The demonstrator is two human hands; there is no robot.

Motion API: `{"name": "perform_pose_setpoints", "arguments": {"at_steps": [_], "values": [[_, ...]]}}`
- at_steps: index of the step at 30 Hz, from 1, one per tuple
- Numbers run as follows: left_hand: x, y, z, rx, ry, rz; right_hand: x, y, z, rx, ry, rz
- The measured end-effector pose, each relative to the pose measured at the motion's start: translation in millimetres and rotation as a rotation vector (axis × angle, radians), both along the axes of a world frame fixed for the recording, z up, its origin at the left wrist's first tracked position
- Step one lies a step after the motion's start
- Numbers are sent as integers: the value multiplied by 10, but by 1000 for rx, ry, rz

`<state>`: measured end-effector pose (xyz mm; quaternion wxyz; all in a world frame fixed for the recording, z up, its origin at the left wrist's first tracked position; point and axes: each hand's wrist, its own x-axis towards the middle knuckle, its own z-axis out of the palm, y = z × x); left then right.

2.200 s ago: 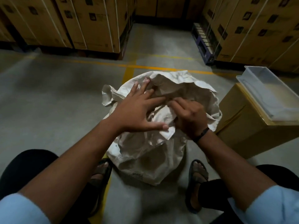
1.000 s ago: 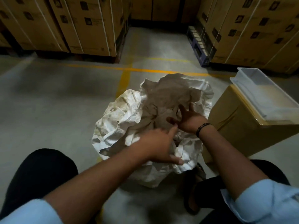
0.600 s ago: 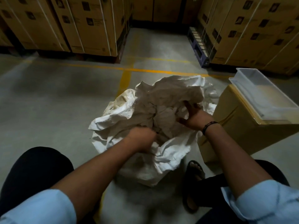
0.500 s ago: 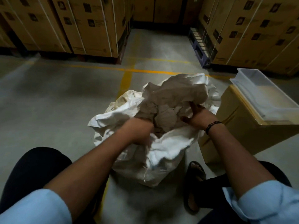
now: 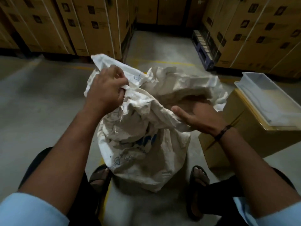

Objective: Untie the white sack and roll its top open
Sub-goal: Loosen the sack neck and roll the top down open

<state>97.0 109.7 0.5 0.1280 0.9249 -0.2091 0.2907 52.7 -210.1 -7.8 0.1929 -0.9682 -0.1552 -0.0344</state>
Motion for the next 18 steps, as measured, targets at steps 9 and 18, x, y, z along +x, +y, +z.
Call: {"name": "perform_pose_setpoints", "arguments": {"at_steps": [9, 18], "values": [[-104, -128, -4, -39, 344, -101, -157, 412, -239, -461, -214, 124], [-520, -391, 268, -131, 868, -416, -94, 502, -289, -195, -862, -16]]}}
